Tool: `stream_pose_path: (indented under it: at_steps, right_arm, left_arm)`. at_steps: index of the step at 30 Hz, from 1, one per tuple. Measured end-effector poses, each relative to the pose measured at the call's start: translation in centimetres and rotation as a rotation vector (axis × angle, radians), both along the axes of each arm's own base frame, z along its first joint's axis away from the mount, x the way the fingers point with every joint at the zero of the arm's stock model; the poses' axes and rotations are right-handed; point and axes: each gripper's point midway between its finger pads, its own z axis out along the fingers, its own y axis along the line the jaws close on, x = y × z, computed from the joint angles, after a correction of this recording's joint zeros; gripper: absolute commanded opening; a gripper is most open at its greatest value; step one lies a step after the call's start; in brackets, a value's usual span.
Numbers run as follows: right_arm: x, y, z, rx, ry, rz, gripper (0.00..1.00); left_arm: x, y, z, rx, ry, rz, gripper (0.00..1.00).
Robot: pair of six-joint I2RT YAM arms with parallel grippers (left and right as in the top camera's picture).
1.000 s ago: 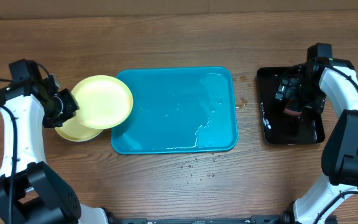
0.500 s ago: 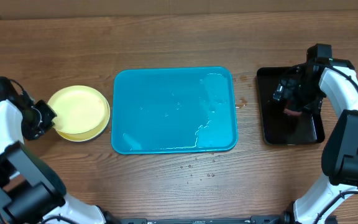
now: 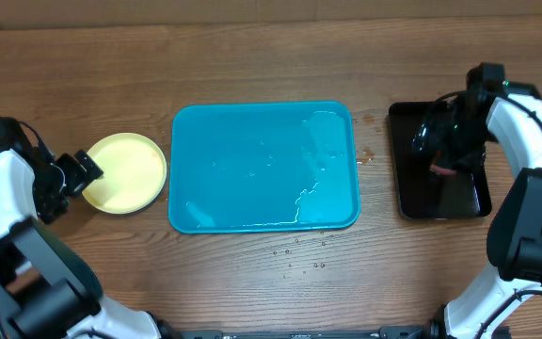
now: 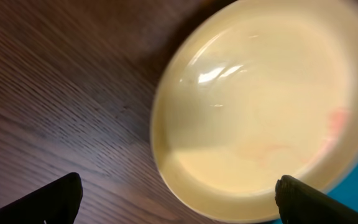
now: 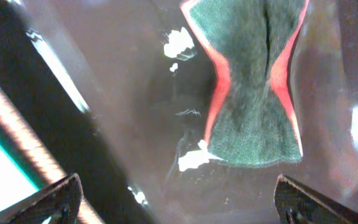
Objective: Clean dirty plates on tray and stack at the side
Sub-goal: 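Place the sponge in the black tray with the right gripper and release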
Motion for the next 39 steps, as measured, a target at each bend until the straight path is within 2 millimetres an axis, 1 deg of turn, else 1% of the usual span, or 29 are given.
stream_pose_path:
  at_steps: [1,2,4,5,6,7,9,10,12,14,18,21,23,26,29,32,34,35,38,39]
  right_arm:
    - [0.7,0.0,1.2,0.004,-0.028,0.000,1.00]
    - [1.1,0.1,1.9,0.007,-0.045,0.000,1.00]
    - [1.7,0.2,4.6,0.009,-0.098,0.002,1.00]
    - [1.9,0.2,6.1,0.006,-0.128,0.003,1.00]
    - [2.1,0.3,8.0,0.002,-0.170,0.006,1.00]
    - [2.1,0.4,9.3,-0.002,-0.198,0.008,1.00]
    - [1.7,0.7,12.7,-0.010,-0.270,0.013,1.00]
    - [1.3,0.9,14.7,-0.016,-0.314,0.018,1.00]
    - [0.4,1.2,18.0,-0.023,-0.394,0.021,1.00]
    - [-0.7,1.4,20.6,-0.033,-0.460,0.023,1.00]
    - [-3.9,2.0,25.5,-0.045,-0.594,0.024,1.00]
    - [-5.7,2.3,28.1,-0.057,-0.679,0.027,1.00]
    - [-6.6,2.5,29.2,-0.063,-0.719,0.028,1.00]
    - [-7.8,2.6,29.9,-0.066,-0.733,0.028,1.00]
    - [-9.3,2.9,28.8,-0.053,-0.661,0.026,1.00]
    - [-10.2,3.0,27.9,-0.045,-0.603,0.024,1.00]
    - [-9.9,2.9,28.1,-0.049,-0.622,0.025,1.00]
    - [-9.3,2.8,28.5,-0.055,-0.652,0.026,1.00]
    - [-7.0,2.6,29.8,-0.080,-0.778,0.032,1.00]
    - [-5.9,2.6,30.3,-0.099,-0.858,0.041,1.00]
  left_arm:
    - [0.6,-0.1,2.0,0.030,-0.047,-0.012,0.99]
    - [1.1,-0.3,3.5,0.054,-0.086,-0.022,1.00]
    - [2.5,-0.7,8.7,0.136,-0.230,-0.052,1.00]
    - [2.9,-1.1,11.1,0.171,-0.294,-0.066,0.99]
    - [3.1,-1.7,13.4,0.203,-0.355,-0.082,1.00]
    - [3.1,-2.5,15.6,0.228,-0.410,-0.098,1.00]
    - [2.9,-3.7,18.2,0.258,-0.477,-0.125,1.00]
    - [2.8,-4.4,19.0,0.264,-0.500,-0.139,0.99]
    - [2.8,-4.9,19.4,0.265,-0.513,-0.152,1.00]
    - [2.9,-4.9,19.0,0.258,-0.504,-0.154,1.00]
    - [3.3,-4.8,18.1,0.244,-0.479,-0.153,1.00]
    - [3.3,-4.8,17.9,0.240,-0.475,-0.150,1.00]
    - [3.3,-4.8,17.9,0.240,-0.475,-0.150,1.00]
    - [3.3,-4.8,17.9,0.239,-0.474,-0.149,1.00]
    - [3.3,-4.8,17.9,0.239,-0.475,-0.147,1.00]
    - [3.3,-4.8,17.9,0.239,-0.475,-0.147,1.00]
    - [3.3,-4.8,17.9,0.239,-0.475,-0.147,1.00]
    - [3.3,-4.8,17.9,0.239,-0.475,-0.147,1.00]
    - [3.3,-4.8,17.9,0.238,-0.474,-0.147,1.00]
    - [3.3,-4.8,17.9,0.239,-0.475,-0.147,1.00]
